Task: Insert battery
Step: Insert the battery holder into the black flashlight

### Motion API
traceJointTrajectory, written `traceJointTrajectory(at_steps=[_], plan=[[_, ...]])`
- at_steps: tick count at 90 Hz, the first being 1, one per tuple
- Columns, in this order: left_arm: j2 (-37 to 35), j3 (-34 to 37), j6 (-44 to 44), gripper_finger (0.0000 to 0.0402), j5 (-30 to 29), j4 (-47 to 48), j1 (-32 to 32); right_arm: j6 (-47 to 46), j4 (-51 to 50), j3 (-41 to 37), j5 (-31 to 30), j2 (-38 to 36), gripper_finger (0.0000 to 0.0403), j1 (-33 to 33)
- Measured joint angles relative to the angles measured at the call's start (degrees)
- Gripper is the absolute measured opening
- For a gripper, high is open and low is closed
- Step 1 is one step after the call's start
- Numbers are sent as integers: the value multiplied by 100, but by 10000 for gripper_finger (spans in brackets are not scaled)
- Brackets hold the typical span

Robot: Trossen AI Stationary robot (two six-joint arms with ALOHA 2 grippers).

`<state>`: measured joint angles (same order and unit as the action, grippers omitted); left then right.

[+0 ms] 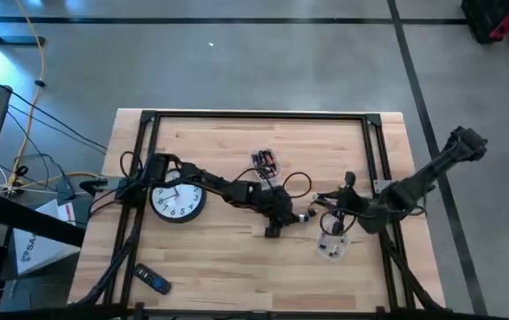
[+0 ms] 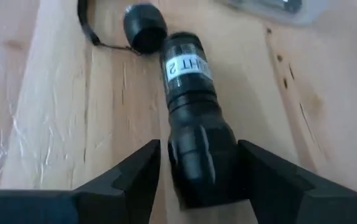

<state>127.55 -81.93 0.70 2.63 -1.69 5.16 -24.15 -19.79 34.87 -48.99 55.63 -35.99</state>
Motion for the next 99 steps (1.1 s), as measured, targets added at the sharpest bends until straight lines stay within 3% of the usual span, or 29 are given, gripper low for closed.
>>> traceJointTrajectory(at_steps=[22,41,55,81,88,99], plan=[[207,-7,423,189,-242,-406,97,-644,1269,-809,175,95,44,0],[191,2,707,121,-308,-536,97,-415,2079,-987,243,95,44,-4],[7,22,921,121,-166,-415,104,-45,2455,-987,340,91,44,-4],[-1620,223,274,121,-764,-336,266,2411,3648,-364,447,84,44,0],[-2180,535,52,121,-894,-757,334,3304,4102,-78,505,86,44,0],[-2941,1300,-145,121,-893,-2069,450,4687,4933,328,1104,84,44,15]])
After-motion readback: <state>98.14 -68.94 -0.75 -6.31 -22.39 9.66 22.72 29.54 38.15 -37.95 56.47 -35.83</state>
